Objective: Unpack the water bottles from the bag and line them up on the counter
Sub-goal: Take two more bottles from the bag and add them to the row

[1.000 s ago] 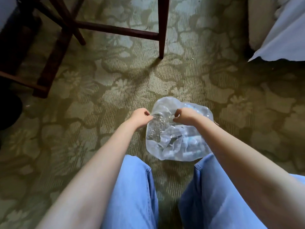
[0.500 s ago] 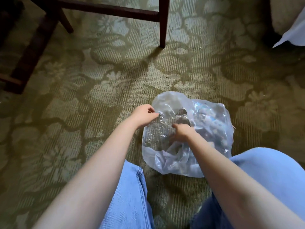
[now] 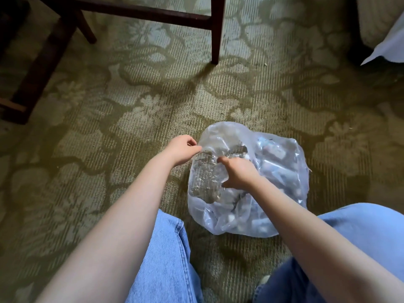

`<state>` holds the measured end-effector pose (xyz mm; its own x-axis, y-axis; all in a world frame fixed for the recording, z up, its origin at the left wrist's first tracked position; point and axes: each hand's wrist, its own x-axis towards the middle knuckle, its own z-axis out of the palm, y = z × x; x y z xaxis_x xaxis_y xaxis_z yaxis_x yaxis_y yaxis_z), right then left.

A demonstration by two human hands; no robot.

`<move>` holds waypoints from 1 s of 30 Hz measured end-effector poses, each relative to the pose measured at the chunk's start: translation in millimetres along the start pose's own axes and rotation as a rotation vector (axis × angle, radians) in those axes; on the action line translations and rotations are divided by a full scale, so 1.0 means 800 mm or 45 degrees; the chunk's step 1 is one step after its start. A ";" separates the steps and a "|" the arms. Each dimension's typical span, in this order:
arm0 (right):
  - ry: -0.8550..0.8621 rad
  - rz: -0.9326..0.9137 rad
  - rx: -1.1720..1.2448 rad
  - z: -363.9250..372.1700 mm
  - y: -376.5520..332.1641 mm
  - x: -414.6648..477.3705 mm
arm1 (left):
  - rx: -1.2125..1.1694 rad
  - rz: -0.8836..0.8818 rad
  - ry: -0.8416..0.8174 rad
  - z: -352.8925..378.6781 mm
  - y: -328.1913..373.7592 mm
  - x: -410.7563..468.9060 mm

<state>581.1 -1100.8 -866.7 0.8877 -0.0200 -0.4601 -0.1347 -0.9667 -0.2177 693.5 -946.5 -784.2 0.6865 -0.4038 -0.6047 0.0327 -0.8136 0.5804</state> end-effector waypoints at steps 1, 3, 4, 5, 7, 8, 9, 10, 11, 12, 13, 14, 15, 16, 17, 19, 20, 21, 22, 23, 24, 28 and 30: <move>0.037 -0.032 0.048 -0.007 -0.005 -0.003 | 0.000 0.004 0.014 -0.002 0.000 0.001; 0.111 -0.069 0.202 -0.027 -0.013 -0.013 | -0.018 0.008 0.056 -0.005 0.000 0.001; 0.150 -0.069 0.294 -0.039 -0.016 -0.018 | -0.036 0.007 0.078 -0.007 0.000 0.000; 0.191 -0.062 0.397 -0.052 -0.017 -0.025 | -0.049 0.005 0.098 -0.009 -0.001 -0.001; 0.275 -0.024 0.649 -0.078 -0.019 -0.037 | -0.064 0.003 0.128 -0.012 -0.005 -0.003; 0.318 0.008 0.799 -0.091 -0.020 -0.042 | -0.071 0.005 0.141 -0.014 -0.006 -0.004; 0.365 0.049 0.948 -0.101 -0.020 -0.046 | -0.074 0.013 0.157 -0.016 -0.006 -0.006; 0.409 0.096 1.077 -0.110 -0.019 -0.049 | -0.083 0.029 0.181 -0.017 -0.006 -0.008; 0.453 0.143 1.183 -0.117 -0.018 -0.051 | -0.111 0.056 0.216 -0.019 -0.005 -0.009; 0.503 0.189 1.281 -0.123 -0.018 -0.052 | -0.154 0.095 0.260 -0.020 -0.003 -0.011; 0.572 0.237 1.375 -0.127 -0.017 -0.052 | -0.203 0.143 0.308 -0.021 0.000 -0.013; 0.651 0.288 1.467 -0.130 -0.017 -0.052 | -0.242 0.195 0.346 -0.022 0.004 -0.016; 0.725 0.349 1.565 -0.132 -0.018 -0.051 | -0.270 0.243 0.375 -0.022 0.007 -0.019; 0.780 0.414 1.682 -0.133 -0.020 -0.049 | -0.286 0.281 0.400 -0.021 0.009 -0.021; 0.808 0.481 1.835 -0.133 -0.021 -0.047 | -0.292 0.299 0.424 -0.020 0.010 -0.022; 0.763 0.581 2.207 -0.130 -0.027 -0.045 | -0.299 0.267 0.457 -0.020 0.014 -0.023; 0.716 0.600 2.381 -0.127 -0.030 -0.044 | -0.314 0.231 0.458 -0.021 0.015 -0.023; 0.657 0.596 2.524 -0.124 -0.034 -0.044 | -0.367 0.187 0.446 -0.023 0.014 -0.022; 0.594 0.577 2.629 -0.119 -0.039 -0.045 | -0.464 0.143 0.434 -0.026 0.012 -0.022; 0.536 0.556 2.705 -0.113 -0.042 -0.044 | -0.596 0.087 0.417 -0.031 0.010 -0.022; 0.484 0.540 2.765 -0.107 -0.045 -0.045 | -0.719 0.028 0.391 -0.035 0.007 -0.023; 0.266 0.586 2.810 -0.081 -0.051 -0.044 | -0.470 -0.056 0.354 -0.041 -0.009 -0.023; 0.146 0.654 2.727 -0.065 -0.055 -0.039 | -0.266 -0.033 0.511 -0.040 -0.009 -0.026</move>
<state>582.7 -1071.0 -797.9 0.6309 -0.1958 -0.7507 -0.3690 0.7754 -0.5124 702.3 -919.1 -758.3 0.9094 -0.1565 -0.3854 0.1715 -0.7030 0.6902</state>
